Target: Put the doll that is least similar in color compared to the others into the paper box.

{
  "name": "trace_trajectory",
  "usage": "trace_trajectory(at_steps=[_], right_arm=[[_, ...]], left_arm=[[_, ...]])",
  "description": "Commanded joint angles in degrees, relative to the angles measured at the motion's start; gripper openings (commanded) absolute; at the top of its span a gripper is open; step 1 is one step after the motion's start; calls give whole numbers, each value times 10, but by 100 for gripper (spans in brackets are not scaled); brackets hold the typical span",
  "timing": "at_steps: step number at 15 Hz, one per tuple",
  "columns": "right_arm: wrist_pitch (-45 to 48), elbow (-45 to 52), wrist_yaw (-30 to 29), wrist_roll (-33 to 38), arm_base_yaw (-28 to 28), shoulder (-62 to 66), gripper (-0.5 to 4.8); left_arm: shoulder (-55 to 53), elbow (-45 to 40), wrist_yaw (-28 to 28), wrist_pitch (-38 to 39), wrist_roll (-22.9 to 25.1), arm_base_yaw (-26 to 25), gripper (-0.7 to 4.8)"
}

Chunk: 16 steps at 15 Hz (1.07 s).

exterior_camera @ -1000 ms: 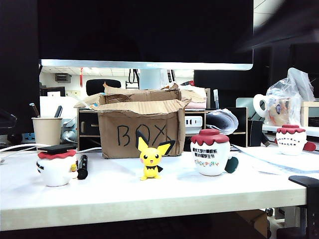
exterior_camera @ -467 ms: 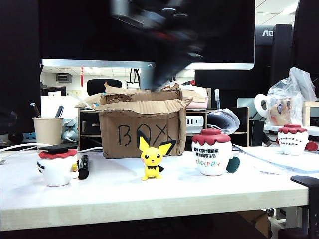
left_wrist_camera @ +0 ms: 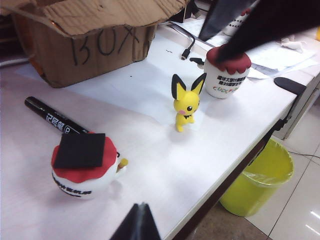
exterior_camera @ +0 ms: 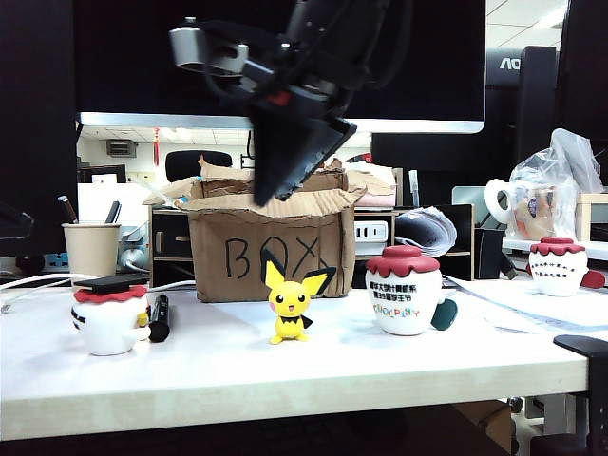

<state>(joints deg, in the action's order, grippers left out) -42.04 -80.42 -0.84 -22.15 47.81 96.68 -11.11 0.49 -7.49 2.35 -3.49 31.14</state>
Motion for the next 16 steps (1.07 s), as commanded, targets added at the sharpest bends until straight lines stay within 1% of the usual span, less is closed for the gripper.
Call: trace_trajectory(at_steps=[1,6,13,16], right_arm=[[2,-4,1,0,-2,7,479],[-1,-4,-1,-2,-2,55,479],[24,-4,2,-5,-10,108,479],[33,-4,19,-6,-19,110,465]], left_arm=[[0,1,-2,-7,0,0,-5],[0,1,-3,-7,0,0,-5],[0,1,-2,-7,0,0,-5],[0,0,-2,-7,0,0,-5]])
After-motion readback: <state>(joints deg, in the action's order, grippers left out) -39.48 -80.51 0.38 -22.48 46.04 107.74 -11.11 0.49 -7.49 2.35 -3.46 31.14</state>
